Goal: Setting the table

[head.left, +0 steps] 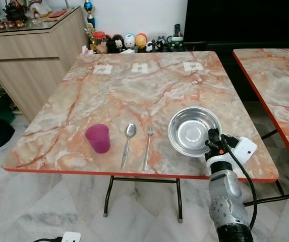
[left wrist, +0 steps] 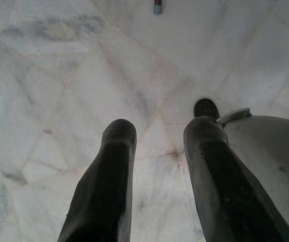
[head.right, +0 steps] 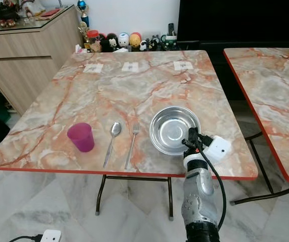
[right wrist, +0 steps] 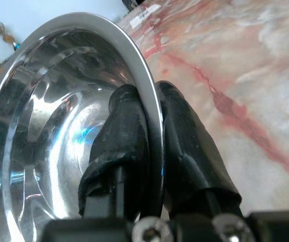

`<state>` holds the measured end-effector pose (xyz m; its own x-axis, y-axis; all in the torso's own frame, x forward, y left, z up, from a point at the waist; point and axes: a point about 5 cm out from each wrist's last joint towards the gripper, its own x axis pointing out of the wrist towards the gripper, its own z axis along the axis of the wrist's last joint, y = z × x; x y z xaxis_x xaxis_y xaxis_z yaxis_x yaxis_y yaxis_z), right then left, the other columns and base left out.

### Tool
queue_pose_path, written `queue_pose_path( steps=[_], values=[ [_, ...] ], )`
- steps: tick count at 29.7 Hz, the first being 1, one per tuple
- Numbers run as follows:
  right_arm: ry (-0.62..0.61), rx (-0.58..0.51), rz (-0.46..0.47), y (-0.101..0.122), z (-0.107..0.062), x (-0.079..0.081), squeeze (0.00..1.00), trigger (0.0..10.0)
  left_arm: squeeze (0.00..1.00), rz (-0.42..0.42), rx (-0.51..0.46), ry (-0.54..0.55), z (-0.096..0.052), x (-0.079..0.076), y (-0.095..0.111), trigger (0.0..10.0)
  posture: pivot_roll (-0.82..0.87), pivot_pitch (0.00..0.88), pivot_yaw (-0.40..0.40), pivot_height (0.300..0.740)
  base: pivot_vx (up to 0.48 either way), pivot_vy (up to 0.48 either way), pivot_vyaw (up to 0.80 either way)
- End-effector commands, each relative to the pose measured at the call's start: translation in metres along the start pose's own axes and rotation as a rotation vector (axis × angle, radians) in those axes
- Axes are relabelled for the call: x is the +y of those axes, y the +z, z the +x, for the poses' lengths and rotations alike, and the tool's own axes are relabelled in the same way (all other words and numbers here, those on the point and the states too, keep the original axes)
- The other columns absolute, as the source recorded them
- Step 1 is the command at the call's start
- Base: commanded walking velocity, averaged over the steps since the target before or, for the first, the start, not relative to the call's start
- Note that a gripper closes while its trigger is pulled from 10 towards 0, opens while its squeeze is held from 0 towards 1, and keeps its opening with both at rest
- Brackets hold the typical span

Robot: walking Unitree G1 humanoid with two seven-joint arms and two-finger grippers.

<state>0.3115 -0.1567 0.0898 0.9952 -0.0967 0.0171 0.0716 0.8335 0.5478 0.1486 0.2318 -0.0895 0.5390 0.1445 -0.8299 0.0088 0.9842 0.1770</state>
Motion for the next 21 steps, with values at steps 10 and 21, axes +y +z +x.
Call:
queue_pose_path(
  steps=[10, 21],
  values=[
    [0.093, -0.062, -0.184, 0.013, 0.003, 0.014, 0.0, 10.0, 0.0, -0.001, 0.054, 0.009, -0.003, 0.007, -0.014, 10.0, -0.11, 0.0, 0.044, 0.74, 0.0, -0.45, 0.0],
    [0.171, -0.144, -0.443, 0.041, 0.0, 0.013, 0.0, 10.0, 0.0, -0.017, 0.059, 0.012, -0.003, 0.004, -0.014, 10.0, -0.12, 0.0, 0.029, 0.74, 0.0, -0.472, 0.0]
  ],
)
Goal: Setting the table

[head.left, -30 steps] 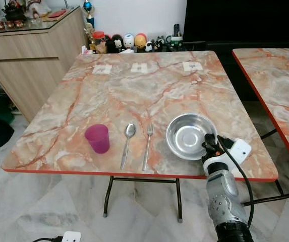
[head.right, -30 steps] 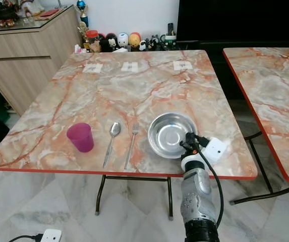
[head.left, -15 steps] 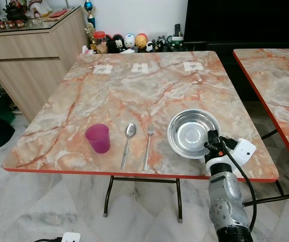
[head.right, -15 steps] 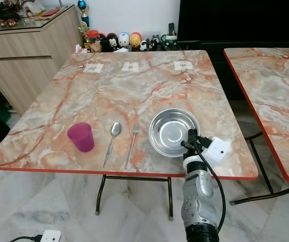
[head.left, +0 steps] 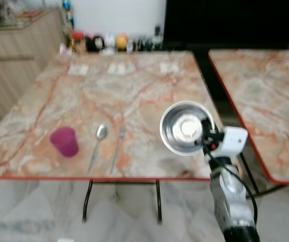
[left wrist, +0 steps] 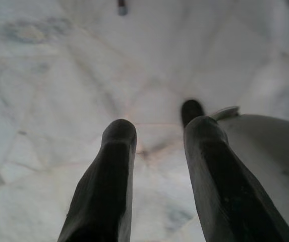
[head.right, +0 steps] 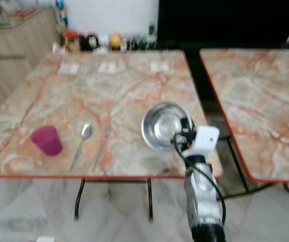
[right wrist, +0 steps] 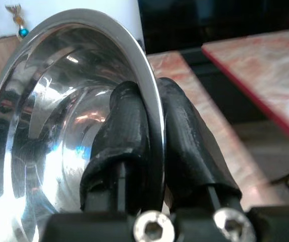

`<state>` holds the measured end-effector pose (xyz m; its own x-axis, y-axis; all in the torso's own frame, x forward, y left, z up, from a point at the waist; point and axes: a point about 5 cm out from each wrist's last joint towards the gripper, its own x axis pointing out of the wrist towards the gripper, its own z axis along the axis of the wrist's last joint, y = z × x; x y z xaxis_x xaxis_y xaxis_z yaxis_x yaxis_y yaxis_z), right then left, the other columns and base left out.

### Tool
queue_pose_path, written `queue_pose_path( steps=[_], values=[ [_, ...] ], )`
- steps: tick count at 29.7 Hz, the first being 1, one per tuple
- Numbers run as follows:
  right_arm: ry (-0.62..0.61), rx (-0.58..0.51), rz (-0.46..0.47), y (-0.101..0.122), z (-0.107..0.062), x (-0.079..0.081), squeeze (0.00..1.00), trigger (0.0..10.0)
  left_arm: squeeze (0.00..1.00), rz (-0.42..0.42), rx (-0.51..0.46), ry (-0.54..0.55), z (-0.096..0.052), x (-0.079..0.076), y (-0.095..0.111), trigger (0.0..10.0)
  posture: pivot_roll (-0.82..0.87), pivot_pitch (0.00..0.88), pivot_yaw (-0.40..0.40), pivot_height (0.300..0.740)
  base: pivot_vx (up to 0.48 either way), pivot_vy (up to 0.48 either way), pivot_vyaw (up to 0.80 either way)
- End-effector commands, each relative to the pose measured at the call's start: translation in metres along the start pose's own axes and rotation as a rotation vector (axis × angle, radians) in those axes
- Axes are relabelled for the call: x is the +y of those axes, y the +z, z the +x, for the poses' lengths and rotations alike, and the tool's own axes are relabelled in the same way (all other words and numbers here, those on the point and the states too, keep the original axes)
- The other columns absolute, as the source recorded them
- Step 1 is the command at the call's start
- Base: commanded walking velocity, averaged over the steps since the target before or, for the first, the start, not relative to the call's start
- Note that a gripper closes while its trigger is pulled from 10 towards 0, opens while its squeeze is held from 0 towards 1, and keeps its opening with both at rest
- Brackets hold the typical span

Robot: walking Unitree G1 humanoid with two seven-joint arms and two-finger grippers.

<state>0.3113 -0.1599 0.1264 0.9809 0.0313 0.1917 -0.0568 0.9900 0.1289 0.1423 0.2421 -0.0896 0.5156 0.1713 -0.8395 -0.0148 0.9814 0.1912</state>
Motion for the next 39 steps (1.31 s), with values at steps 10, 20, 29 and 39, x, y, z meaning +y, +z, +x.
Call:
queue_pose_path(
  steps=[10, 20, 29, 39],
  values=[
    [-0.059, -0.038, 0.011, 0.01, -0.001, -0.003, 0.0, 10.0, 0.0, -0.004, 0.031, -0.015, -0.001, -0.006, -0.008, 10.0, -0.13, 0.0, 0.038, 0.74, 0.0, -0.472, 0.0],
    [-0.102, -0.008, 0.024, 0.007, -0.003, -0.005, 0.0, 10.0, 0.0, 0.005, 0.033, -0.009, -0.002, 0.001, -0.01, 10.0, -0.14, 0.0, 0.047, 0.74, 0.0, -0.472, 0.0],
    [-0.127, -0.025, 0.052, 0.008, -0.003, -0.004, 0.0, 10.0, 0.0, 0.007, 0.037, -0.008, -0.002, 0.004, -0.011, 10.0, -0.14, 0.0, 0.047, 0.74, 0.0, -0.472, -0.65],
    [-0.139, -0.042, 0.054, 0.014, 0.002, -0.005, 0.0, 10.0, 0.0, 0.012, 0.037, -0.007, -0.003, 0.006, -0.011, 10.0, -0.14, 0.0, 0.051, 0.74, 0.0, -0.472, 0.0]
  ],
)
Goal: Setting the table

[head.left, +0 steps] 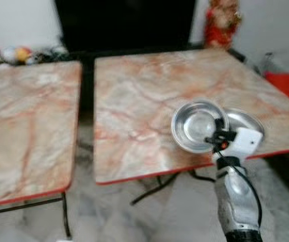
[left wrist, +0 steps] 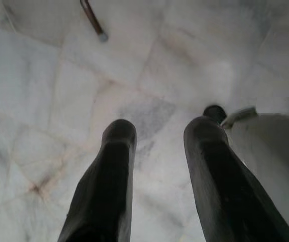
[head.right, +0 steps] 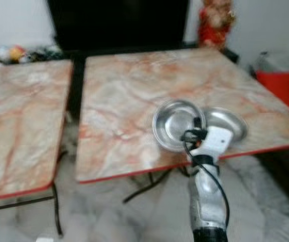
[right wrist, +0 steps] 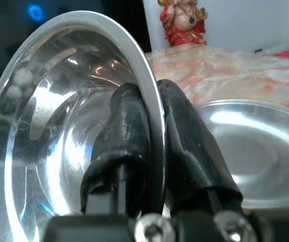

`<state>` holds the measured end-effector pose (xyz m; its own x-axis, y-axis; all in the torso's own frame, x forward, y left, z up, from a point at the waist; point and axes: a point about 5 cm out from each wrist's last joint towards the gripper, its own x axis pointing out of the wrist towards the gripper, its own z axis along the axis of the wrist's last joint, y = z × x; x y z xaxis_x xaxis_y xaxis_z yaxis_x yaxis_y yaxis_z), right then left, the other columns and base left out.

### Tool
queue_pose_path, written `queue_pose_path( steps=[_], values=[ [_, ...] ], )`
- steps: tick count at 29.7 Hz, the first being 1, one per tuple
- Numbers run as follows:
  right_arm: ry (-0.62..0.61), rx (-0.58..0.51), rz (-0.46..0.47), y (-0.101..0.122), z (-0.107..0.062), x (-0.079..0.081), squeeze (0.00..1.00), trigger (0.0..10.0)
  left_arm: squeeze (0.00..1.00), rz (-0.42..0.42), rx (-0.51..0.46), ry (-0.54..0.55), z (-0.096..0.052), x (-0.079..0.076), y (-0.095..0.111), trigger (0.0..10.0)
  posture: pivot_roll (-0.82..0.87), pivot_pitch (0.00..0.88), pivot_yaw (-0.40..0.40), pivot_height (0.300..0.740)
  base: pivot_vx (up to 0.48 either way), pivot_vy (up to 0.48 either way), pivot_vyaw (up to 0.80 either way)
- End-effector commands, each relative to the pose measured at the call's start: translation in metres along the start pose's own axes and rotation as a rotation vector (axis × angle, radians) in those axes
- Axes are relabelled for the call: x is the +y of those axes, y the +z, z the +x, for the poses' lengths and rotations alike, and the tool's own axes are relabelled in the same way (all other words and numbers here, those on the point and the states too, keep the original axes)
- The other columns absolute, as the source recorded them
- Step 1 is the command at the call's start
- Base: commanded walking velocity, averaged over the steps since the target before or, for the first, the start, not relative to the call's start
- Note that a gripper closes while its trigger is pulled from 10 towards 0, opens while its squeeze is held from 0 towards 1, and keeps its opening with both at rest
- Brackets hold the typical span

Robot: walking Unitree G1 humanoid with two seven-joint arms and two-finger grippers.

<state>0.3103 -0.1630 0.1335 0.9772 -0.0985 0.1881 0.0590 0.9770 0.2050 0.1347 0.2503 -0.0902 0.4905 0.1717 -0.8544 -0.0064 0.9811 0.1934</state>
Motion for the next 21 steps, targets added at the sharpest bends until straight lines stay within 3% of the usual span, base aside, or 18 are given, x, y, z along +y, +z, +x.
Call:
queue_pose_path(
  steps=[1, 3, 15, 21],
  values=[
    [-0.011, -0.023, 0.001, 0.006, 0.002, -0.003, 0.0, 10.0, 0.0, 0.004, 0.008, -0.004, -0.001, -0.002, -0.004, 10.0, -0.14, 0.0, 0.051, 0.74, 0.0, -0.472, 0.0],
    [-0.022, -0.023, -0.003, 0.007, 0.005, -0.006, 0.0, 10.0, 0.0, 0.009, 0.009, -0.007, 0.0, -0.003, -0.004, 10.0, -0.14, 0.0, 0.054, 0.74, 0.0, -0.456, 0.0],
    [-0.115, 0.01, -0.001, 0.005, 0.018, -0.018, 0.0, 10.0, 0.0, 0.027, 0.006, -0.016, 0.001, -0.011, 0.002, 10.0, -0.13, 0.0, 0.064, 0.74, 0.0, 0.0, 0.0],
    [-0.204, 0.037, 0.113, 0.003, 0.03, -0.024, 0.0, 10.0, 0.0, 0.02, -0.005, -0.015, 0.002, -0.01, 0.005, 10.0, -0.13, 0.0, 0.065, 0.74, 0.0, 0.0, 0.0]
  ],
)
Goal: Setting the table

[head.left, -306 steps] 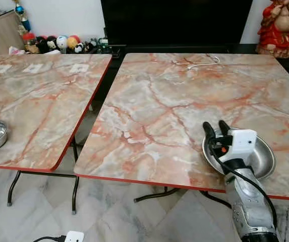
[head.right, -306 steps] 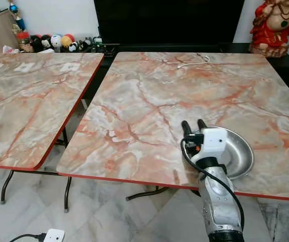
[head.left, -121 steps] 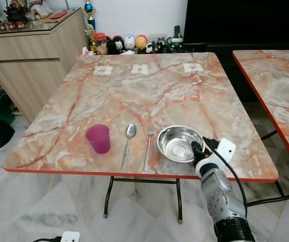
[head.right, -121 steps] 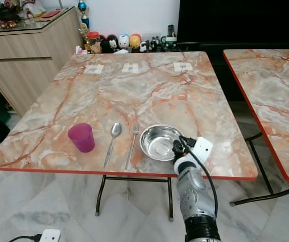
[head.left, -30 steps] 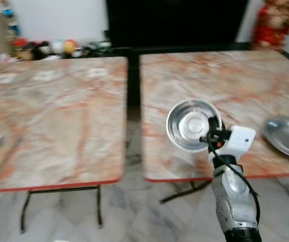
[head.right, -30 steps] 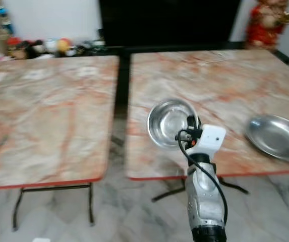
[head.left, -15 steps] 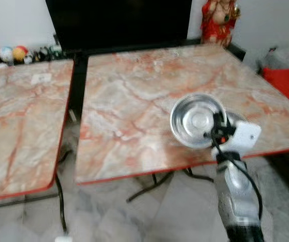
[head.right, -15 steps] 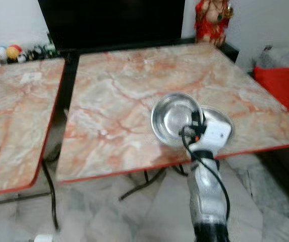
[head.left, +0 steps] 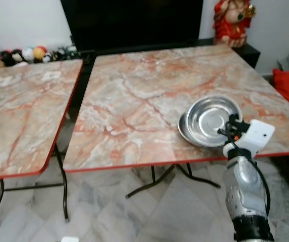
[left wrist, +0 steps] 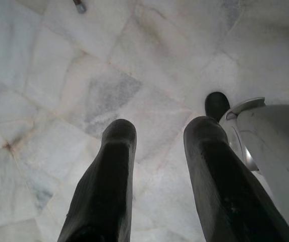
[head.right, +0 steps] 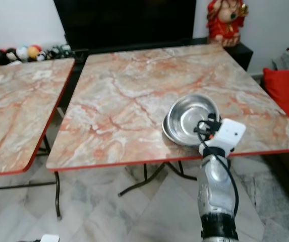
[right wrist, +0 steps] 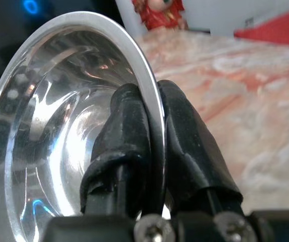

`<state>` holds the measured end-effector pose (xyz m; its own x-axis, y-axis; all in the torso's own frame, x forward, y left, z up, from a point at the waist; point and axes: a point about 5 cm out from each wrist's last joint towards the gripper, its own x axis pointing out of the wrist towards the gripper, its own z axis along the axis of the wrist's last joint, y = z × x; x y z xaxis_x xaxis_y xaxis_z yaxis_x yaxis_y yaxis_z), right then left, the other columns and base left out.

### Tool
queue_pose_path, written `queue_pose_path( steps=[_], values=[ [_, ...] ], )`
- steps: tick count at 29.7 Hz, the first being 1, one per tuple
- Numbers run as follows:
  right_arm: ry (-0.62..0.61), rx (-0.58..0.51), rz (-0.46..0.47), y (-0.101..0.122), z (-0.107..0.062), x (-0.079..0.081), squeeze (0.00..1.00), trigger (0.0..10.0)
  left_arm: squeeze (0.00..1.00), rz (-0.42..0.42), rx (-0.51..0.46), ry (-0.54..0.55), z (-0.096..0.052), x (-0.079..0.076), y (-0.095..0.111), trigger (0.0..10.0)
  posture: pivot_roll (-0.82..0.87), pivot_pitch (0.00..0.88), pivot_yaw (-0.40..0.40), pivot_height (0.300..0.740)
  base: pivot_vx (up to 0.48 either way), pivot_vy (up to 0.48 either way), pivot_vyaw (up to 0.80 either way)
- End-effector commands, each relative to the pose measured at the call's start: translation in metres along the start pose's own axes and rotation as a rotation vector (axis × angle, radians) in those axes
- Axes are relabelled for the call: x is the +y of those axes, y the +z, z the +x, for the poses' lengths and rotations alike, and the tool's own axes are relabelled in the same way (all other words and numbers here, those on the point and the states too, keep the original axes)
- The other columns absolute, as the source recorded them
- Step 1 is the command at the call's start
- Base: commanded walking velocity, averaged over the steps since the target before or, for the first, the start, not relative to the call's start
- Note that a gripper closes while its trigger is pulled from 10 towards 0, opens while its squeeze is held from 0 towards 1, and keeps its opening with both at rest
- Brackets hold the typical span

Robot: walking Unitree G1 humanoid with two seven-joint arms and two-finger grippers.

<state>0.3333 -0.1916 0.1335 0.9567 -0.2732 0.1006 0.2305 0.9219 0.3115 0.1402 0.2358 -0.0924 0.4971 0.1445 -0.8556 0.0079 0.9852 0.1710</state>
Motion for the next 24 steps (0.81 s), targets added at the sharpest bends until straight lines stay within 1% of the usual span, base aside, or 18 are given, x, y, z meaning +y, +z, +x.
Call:
queue_pose_path(
  steps=[1, 4, 8, 14, 20, 24],
  values=[
    [-0.016, -0.006, 0.03, 0.0043, 0.0062, 0.0035, 0.0, 10.0, 0.0, 0.013, -0.003, 0.013, -0.0001, 0.0055, 0.0016, 10.0, -0.13, 0.0, 0.064, 0.74, 0.0, 0.0, 0.0],
    [0.021, -0.03, 0.018, 0.0079, 0.0071, 0.0101, 0.0, 10.0, 0.0, -0.004, -0.017, 0.017, 0.0002, 0.0063, 0.0046, 10.0, -0.13, 0.0, 0.064, 0.74, 0.0, 0.0, 0.0],
    [0.015, -0.035, 0.025, 0.0078, 0.0071, 0.0109, 0.0, 10.0, 0.0, -0.007, -0.022, 0.015, 0.0005, 0.0062, 0.0061, 10.0, -0.13, 0.0, 0.066, 0.74, 0.0, 0.0, 0.0],
    [0.012, -0.046, 0.027, 0.0091, 0.0078, 0.0111, 0.0, 10.0, 0.0, -0.012, -0.025, 0.013, 0.0007, 0.0052, 0.007, 10.0, -0.13, 0.0, 0.065, 0.74, 0.281, 0.0, 0.0],
    [0.018, -0.06, 0.025, 0.0116, 0.009, 0.0126, 0.0, 10.0, 0.0, -0.021, -0.029, 0.006, 0.0009, 0.0042, 0.0081, 10.0, -0.13, 0.0, 0.065, 0.74, 0.347, 0.0, 0.0],
    [0.007, -0.061, 0.032, 0.0116, 0.0091, 0.0106, 0.0, 10.0, 0.0, -0.019, -0.027, 0.008, 0.0009, 0.004, 0.0078, 10.0, -0.13, 0.0, 0.063, 0.74, 0.374, 0.0, 0.0]
  ],
)
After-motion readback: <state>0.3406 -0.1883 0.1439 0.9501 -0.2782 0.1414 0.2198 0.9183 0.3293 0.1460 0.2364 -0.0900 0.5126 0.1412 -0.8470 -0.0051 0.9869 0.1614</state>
